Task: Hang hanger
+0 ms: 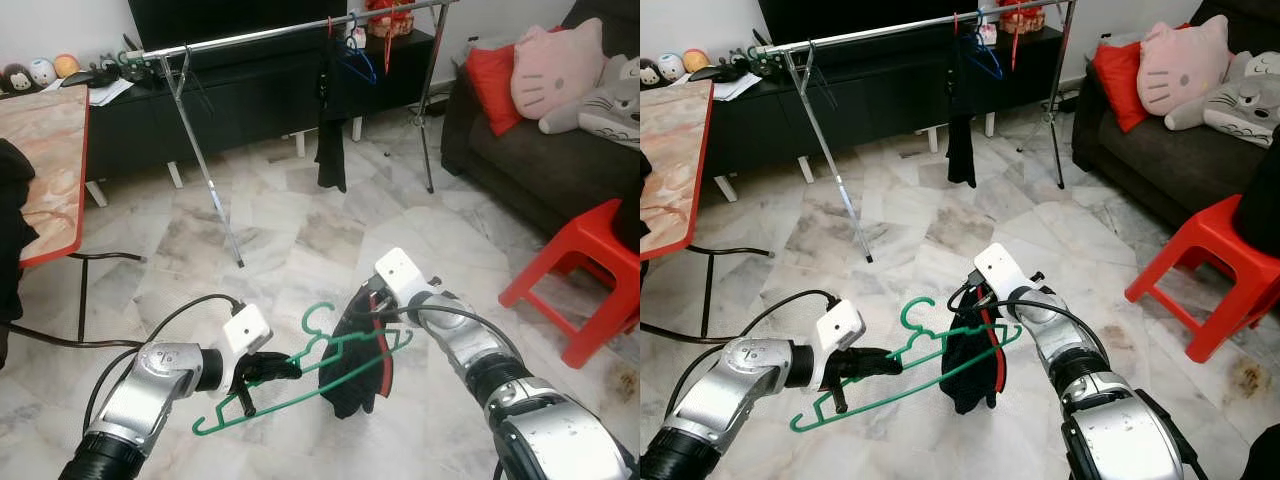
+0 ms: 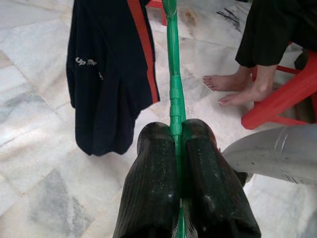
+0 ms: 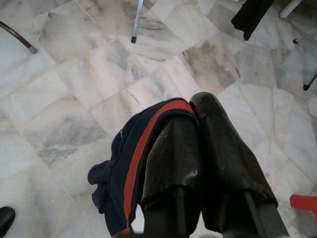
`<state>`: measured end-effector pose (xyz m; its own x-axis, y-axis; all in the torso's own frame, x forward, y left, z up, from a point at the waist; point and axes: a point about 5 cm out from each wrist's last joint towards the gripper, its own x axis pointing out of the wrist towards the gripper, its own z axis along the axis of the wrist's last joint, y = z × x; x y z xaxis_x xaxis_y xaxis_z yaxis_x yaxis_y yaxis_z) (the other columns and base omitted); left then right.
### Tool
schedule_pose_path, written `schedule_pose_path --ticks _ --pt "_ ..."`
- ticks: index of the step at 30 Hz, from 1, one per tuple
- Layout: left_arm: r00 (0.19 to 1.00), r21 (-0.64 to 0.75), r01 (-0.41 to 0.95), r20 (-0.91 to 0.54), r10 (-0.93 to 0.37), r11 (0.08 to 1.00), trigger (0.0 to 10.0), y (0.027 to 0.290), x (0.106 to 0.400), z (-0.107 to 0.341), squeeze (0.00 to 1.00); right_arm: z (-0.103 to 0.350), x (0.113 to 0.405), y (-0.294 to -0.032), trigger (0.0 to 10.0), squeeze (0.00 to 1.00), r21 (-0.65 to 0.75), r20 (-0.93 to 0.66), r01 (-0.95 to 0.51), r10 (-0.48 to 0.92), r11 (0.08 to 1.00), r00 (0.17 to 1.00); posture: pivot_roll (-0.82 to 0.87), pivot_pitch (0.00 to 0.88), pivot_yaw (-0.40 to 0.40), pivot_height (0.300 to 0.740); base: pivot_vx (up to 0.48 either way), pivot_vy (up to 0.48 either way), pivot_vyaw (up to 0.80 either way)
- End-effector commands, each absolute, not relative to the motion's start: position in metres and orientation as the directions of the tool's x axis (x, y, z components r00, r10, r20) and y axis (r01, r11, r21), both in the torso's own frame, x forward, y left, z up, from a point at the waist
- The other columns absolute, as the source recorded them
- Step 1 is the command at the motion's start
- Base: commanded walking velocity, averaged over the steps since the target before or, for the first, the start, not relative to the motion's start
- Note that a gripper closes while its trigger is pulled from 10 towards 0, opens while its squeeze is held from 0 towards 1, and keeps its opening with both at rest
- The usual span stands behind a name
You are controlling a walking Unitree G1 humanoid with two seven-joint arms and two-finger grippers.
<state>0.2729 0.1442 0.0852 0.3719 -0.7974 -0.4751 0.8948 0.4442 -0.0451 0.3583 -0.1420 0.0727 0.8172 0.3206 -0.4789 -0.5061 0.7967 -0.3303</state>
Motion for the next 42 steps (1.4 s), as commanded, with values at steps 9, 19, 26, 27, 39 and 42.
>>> schedule_pose_path --ticks 9,19,26,27,39,42 --pt "0.396 0.011 0.886 -0.541 -0.742 0.464 10.0 0.159 0.275 0.082 0.0 0.077 0.36 -0.147 10.0 0.0 -0.327 -0.462 -0.494 0.32 0.806 0.827 -0.03 0.0 0.002 0.74 0.0 0.0 0.0" --pt "0.41 0.031 0.877 -0.569 -0.713 0.48 10.0 0.166 0.274 0.079 0.0 0.077 0.361 -0.151 10.0 0.0 -0.332 -0.459 -0.484 0.31 0.809 0.833 -0.03 0.0 0.002 0.74 0.0 0.0 0.0" --pt "0.465 0.062 0.851 -0.547 -0.696 0.521 10.0 0.163 0.279 0.078 0.0 0.077 0.36 -0.149 10.0 0.0 -0.327 -0.46 -0.494 0.321 0.806 0.828 -0.03 0.0 0.003 0.74 0.0 0.0 0.0" --pt "0.484 0.069 0.842 -0.534 -0.694 0.535 10.0 0.163 0.281 0.079 0.0 0.076 0.359 -0.148 10.0 0.0 -0.324 -0.463 -0.502 0.329 0.802 0.823 -0.03 0.0 0.003 0.74 0.0 0.0 0.0" --pt "0.637 0.149 0.735 -0.486 -0.599 0.661 10.0 0.161 0.294 0.079 0.0 0.076 0.358 -0.142 10.0 0.0 -0.298 -0.455 -0.492 0.331 0.818 0.827 -0.03 0.0 0.005 0.74 0.0 0.0 0.0" --pt "0.646 0.141 0.728 -0.471 -0.601 0.671 10.0 0.16 0.296 0.08 0.0 0.077 0.358 -0.141 10.0 0.0 -0.289 -0.444 -0.482 0.33 0.828 0.833 -0.03 0.0 0.005 0.74 0.0 0.0 0.0"
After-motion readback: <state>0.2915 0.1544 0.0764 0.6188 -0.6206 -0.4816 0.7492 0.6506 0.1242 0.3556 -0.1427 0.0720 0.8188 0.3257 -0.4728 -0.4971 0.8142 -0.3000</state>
